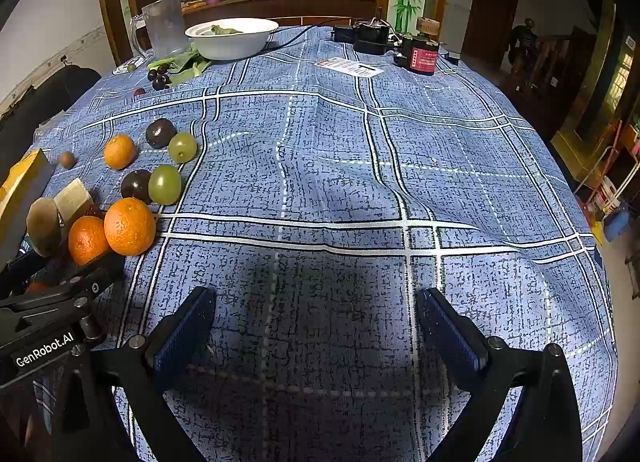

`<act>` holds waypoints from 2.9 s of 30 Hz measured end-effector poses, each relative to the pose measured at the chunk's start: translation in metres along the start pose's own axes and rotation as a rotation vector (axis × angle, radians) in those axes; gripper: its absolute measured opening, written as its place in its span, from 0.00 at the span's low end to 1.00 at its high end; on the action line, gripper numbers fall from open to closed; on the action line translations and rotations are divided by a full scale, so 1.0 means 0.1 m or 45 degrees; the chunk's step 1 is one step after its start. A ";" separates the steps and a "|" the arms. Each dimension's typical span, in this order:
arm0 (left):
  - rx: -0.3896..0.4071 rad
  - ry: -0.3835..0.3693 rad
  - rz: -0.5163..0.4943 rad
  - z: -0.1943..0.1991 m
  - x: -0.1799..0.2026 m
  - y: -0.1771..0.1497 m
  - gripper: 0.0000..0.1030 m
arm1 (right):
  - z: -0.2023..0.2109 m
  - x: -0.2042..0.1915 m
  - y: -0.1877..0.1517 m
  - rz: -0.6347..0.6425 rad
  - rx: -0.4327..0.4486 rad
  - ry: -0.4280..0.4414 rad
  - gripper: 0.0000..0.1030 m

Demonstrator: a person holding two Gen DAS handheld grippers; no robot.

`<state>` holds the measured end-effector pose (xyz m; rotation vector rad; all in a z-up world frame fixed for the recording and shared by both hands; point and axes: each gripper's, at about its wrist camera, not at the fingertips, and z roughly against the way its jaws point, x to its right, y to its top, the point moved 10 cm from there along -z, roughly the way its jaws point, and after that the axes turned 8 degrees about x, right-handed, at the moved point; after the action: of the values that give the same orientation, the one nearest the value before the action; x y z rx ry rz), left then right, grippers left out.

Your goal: Organize fruits

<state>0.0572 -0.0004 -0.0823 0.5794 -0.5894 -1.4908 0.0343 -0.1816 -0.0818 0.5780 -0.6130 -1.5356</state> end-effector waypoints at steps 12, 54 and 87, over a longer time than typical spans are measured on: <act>0.004 0.004 -0.004 0.00 0.00 0.00 1.00 | 0.00 0.00 0.00 0.000 -0.001 0.000 0.99; 0.279 -0.075 0.038 1.22 -0.41 0.10 0.98 | 0.59 -0.11 0.01 -0.123 0.114 0.031 0.99; 0.309 -0.114 -0.067 1.64 -0.37 -0.12 0.98 | 1.25 -0.68 -0.15 -0.043 0.375 0.001 0.99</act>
<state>-0.0626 0.0374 0.0298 0.7224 -0.8378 -1.5114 -0.0591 -0.1090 -0.0015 0.8150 -0.8396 -1.4866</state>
